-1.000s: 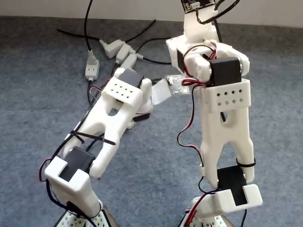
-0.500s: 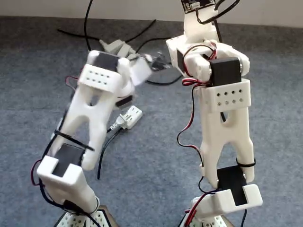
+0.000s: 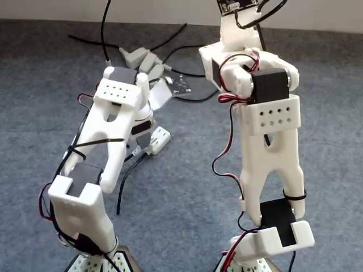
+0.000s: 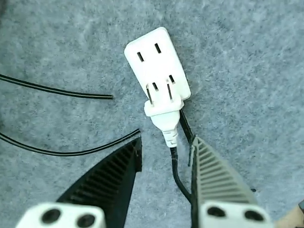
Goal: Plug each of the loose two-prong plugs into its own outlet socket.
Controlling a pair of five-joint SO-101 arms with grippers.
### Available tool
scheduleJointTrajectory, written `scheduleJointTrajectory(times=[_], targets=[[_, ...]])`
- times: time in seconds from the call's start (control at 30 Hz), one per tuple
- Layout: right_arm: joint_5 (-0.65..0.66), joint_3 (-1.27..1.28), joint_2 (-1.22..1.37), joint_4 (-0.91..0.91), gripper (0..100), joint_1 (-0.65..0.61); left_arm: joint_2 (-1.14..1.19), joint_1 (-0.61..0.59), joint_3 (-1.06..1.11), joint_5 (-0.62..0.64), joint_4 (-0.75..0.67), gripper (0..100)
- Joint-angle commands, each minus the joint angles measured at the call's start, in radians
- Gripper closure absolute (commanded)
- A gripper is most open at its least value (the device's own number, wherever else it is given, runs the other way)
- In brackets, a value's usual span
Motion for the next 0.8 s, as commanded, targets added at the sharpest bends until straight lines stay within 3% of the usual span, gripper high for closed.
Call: scheduleJointTrajectory(times=[0.0, 0.23, 0.43, 0.67, 0.77], targets=[[0.005, -0.047, -0.042, 0.004, 99.1, 0.012, -0.008, -0.01, 0.045, 0.044, -0.066, 82], [0.005, -0.045, -0.042, 0.004, 99.1, 0.012, -0.008, -0.013, 0.182, 0.051, -0.224, 82], [0.005, -0.044, -0.042, 0.004, 99.1, 0.012, -0.008, -0.041, 0.22, 0.058, -0.264, 83], [0.005, -0.044, -0.042, 0.002, 99.1, 0.012, -0.008, -0.035, 0.226, 0.192, -0.287, 83], [0.005, -0.044, -0.042, 0.004, 99.1, 0.012, -0.007, -0.036, 0.228, 0.235, -0.313, 88]])
